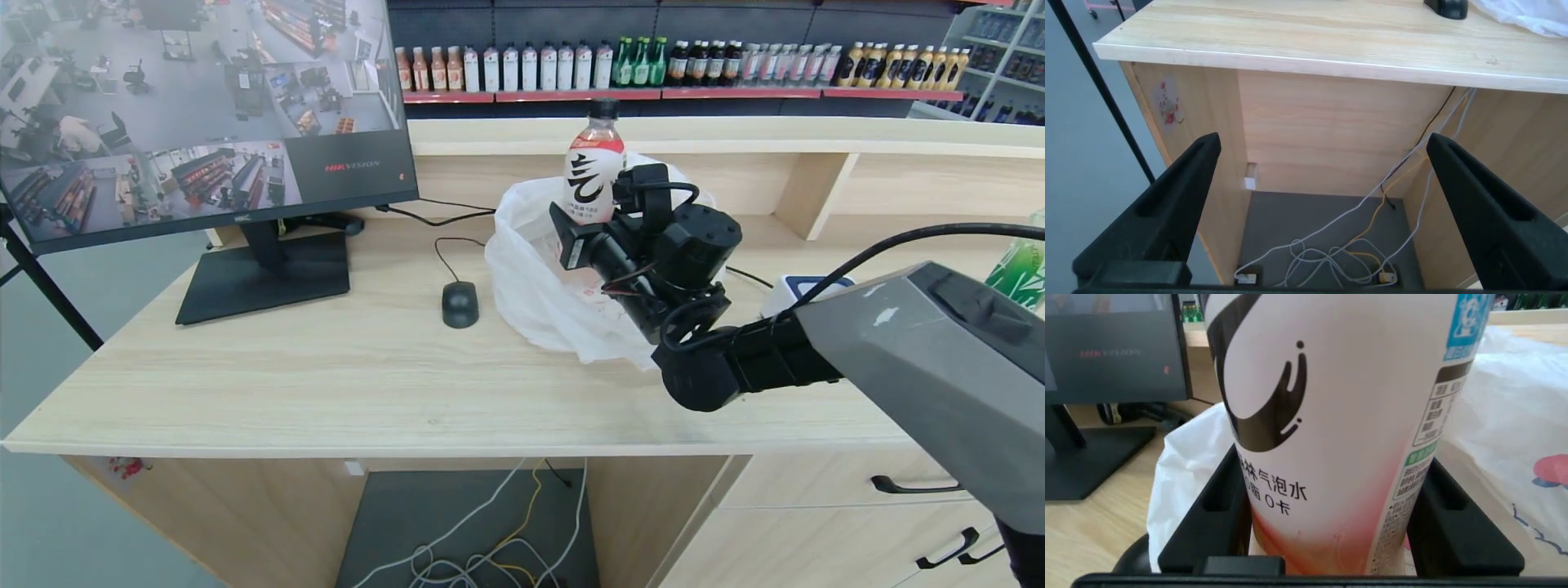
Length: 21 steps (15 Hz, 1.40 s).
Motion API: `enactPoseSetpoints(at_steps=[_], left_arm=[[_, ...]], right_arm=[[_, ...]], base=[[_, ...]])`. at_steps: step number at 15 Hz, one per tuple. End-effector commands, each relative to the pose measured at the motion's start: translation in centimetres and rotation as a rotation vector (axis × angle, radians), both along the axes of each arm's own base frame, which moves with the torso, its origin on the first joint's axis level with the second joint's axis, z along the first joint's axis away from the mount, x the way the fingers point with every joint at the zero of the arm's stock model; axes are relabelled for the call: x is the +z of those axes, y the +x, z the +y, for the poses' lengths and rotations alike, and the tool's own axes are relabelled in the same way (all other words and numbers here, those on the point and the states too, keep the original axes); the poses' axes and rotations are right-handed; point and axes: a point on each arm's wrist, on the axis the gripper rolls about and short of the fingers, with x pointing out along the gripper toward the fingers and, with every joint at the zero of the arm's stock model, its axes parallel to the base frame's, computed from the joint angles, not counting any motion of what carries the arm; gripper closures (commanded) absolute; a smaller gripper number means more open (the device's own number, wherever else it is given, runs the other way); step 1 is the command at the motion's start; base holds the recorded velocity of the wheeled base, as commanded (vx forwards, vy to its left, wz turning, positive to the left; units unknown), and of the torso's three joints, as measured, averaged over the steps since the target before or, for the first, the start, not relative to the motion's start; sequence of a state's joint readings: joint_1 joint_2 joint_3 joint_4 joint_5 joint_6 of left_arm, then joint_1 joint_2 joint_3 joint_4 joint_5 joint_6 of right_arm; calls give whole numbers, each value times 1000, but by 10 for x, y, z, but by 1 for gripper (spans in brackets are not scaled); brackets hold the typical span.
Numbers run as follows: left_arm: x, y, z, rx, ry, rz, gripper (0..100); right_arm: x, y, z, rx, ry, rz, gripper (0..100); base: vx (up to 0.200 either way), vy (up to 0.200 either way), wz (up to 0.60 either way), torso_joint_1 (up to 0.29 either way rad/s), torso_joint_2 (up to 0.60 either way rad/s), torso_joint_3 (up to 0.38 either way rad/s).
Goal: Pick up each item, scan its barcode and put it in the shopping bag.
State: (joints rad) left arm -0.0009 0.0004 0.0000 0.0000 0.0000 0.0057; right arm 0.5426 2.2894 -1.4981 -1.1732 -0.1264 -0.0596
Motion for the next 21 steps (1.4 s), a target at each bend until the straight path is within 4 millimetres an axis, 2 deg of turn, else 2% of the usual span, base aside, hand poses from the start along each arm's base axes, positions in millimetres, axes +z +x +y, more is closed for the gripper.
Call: enactPoseSetpoints(at_steps=[1, 7, 21], left_arm=[[0, 0, 0, -1, 0, 0, 0], [0, 0, 0, -1, 0, 0, 0], [0, 0, 0, -1, 0, 0, 0]], right_arm=[[-13, 10, 0, -12, -9, 13, 100], [-30, 16, 4, -10, -24, 37, 100], [-51, 19, 9, -7, -47, 76, 100]], base=[[0, 0, 0, 0, 0, 0], [0, 0, 0, 0, 0, 0], [0, 0, 0, 0, 0, 0]])
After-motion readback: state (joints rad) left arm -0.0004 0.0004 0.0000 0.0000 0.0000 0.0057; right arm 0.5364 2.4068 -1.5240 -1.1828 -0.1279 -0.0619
